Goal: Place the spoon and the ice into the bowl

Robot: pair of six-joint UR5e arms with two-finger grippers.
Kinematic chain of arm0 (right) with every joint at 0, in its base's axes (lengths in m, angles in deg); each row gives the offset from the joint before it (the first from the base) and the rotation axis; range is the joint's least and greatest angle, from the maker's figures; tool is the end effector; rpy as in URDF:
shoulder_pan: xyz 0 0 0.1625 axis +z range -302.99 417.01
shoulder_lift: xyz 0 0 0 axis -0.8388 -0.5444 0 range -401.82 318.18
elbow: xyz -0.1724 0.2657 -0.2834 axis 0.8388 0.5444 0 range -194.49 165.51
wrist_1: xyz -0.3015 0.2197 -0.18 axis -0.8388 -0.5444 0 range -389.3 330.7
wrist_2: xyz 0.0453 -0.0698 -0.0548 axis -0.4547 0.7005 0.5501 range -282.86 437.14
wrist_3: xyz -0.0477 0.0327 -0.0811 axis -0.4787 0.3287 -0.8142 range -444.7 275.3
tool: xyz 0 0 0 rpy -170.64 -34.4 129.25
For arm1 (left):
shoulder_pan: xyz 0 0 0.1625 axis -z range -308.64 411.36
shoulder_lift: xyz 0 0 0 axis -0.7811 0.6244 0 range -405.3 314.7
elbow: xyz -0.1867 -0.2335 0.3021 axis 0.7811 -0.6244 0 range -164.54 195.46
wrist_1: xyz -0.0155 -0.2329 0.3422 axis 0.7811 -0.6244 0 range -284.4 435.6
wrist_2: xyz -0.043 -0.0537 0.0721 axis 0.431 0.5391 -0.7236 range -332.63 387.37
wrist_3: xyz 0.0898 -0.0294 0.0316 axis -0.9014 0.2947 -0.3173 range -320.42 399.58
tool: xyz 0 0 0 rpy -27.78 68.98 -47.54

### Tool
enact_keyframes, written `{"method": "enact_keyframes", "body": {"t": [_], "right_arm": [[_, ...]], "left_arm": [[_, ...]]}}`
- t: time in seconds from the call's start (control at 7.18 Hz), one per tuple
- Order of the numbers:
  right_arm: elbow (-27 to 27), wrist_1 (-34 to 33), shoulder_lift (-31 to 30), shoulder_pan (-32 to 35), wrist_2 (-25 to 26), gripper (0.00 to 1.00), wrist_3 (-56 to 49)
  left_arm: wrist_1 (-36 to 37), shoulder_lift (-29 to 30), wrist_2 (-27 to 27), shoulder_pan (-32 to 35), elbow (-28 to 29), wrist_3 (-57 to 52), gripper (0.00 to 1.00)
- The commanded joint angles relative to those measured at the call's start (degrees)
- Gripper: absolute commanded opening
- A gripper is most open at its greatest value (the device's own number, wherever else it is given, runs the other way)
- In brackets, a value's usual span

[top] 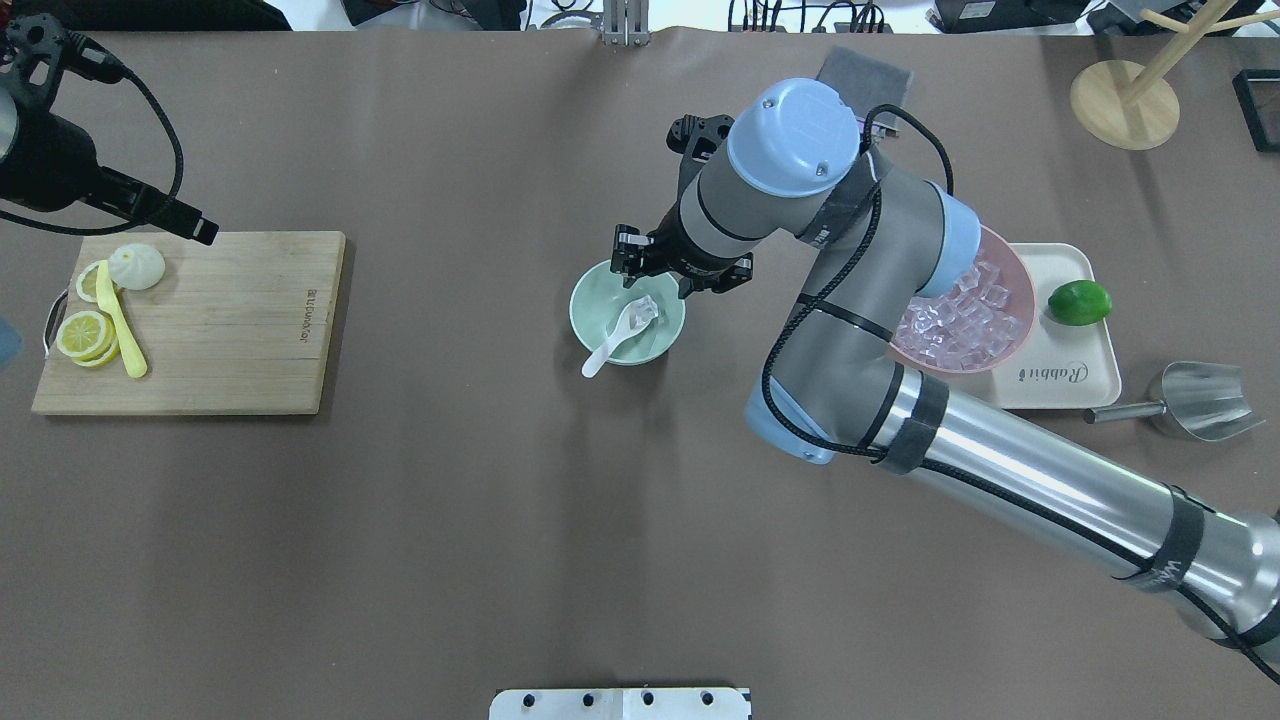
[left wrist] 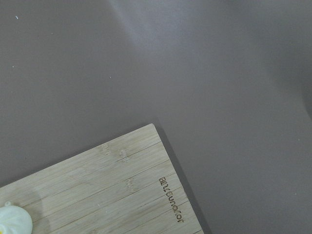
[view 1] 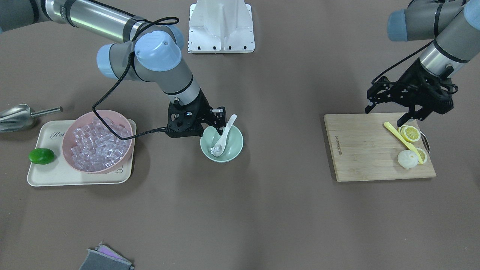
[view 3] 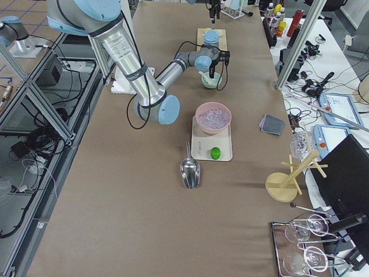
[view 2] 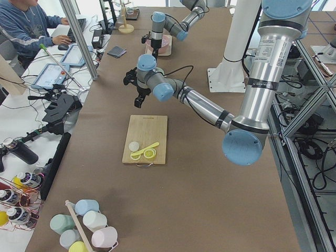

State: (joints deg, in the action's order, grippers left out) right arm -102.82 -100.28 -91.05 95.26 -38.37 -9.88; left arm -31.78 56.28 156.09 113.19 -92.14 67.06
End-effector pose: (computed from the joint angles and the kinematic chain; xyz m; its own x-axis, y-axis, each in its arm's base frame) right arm -0.5024 -0.5111 0.2000 0.4715 0.0707 0.8790 -0.1533 0.9882 0.0028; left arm 0.1985 -0.5207 0.3688 0.5698 0.4022 -0.7166 -0.0697 0.8925 0.4456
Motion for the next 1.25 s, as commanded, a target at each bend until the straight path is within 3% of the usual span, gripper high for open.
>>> {"method": "enact_keyframes", "body": {"t": [0.0,0.42,0.56,0.84,1.11], "right_arm": [[-9.62,-1.87,-10.04,8.63,-8.37,1.00,-3.42],[-18.44,-7.24,-26.21,24.29,-15.97,1.00,-28.33],[-18.89,-7.60,-31.22,28.86,-16.68,1.00,-37.20],[-18.20,-11.79,-39.59,37.04,-17.56,1.00,-56.96],[-16.44,-18.02,-42.43,43.64,-16.95,1.00,-73.43]], "left_arm": [[0.23,-1.98,0.13,1.44,-0.16,-0.06,0.97],[-0.03,-10.22,2.06,7.67,-0.25,-6.34,0.97],[0.32,-14.09,3.45,10.91,-0.07,-13.69,0.97],[-2.65,-22.09,6.11,14.88,-0.25,-15.97,0.97],[-3.20,-24.93,6.37,19.88,0.10,-15.88,0.97]]}}
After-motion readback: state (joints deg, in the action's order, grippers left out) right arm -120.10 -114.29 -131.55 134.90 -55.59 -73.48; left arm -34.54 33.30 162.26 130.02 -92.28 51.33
